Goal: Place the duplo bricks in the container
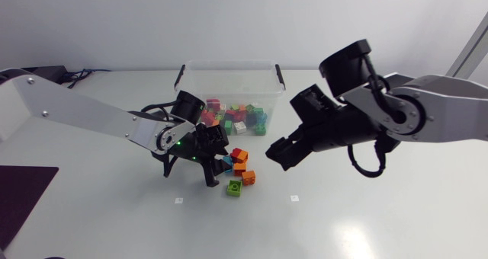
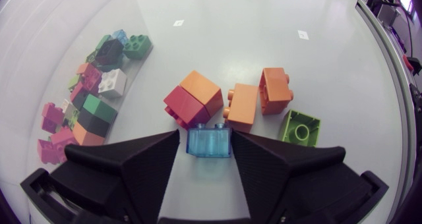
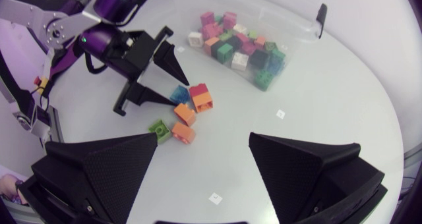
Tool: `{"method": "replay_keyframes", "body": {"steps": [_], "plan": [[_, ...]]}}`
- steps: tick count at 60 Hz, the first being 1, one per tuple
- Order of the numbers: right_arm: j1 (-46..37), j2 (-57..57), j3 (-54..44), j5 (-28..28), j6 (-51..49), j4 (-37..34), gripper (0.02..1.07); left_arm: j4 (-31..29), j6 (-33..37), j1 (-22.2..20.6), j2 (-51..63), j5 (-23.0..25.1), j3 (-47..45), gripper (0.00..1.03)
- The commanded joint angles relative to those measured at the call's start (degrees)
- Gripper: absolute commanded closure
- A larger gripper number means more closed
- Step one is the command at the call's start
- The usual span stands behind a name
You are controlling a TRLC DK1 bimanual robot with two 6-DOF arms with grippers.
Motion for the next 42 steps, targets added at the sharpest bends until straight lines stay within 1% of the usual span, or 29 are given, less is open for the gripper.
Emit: {"method": "replay_keyframes", "body": {"steps": [1, 7, 9, 21, 28, 35, 42], "plan": [[-0.4, 4.5, -0.4, -0.4, -4.7, 0.6, 0.07, 0.4, 1.0, -0.1, 1.1, 1.3, 0.6, 0.76], [-0.4, 7.2, -0.7, -1.4, -7.2, 3.4, 0.07, 0.4, 1.2, 0.3, 0.2, 1.5, -0.5, 0.76], [-0.6, 9.2, -0.7, -1.5, -8.4, 6.0, 0.07, 0.3, 1.5, 0.6, -0.5, 1.5, -1.3, 0.76], [-0.1, 14.9, 1.1, -1.6, -12.3, 10.6, 0.07, 0.1, 2.0, 2.9, -6.6, 1.7, -6.2, 0.76], [0.4, 19.6, 5.3, -1.6, -10.1, 10.4, 0.07, -0.5, 2.2, 4.4, -10.8, 1.9, -9.0, 0.76], [0.9, 23.7, 10.3, -1.1, -7.2, 6.9, 0.07, -1.3, 2.0, 5.8, -15.6, 2.2, -11.2, 0.76], [2.3, 26.1, 13.2, -0.1, -5.9, 6.0, 0.07, -1.9, 1.5, 7.7, -21.4, 2.7, -13.2, 0.76]]}}
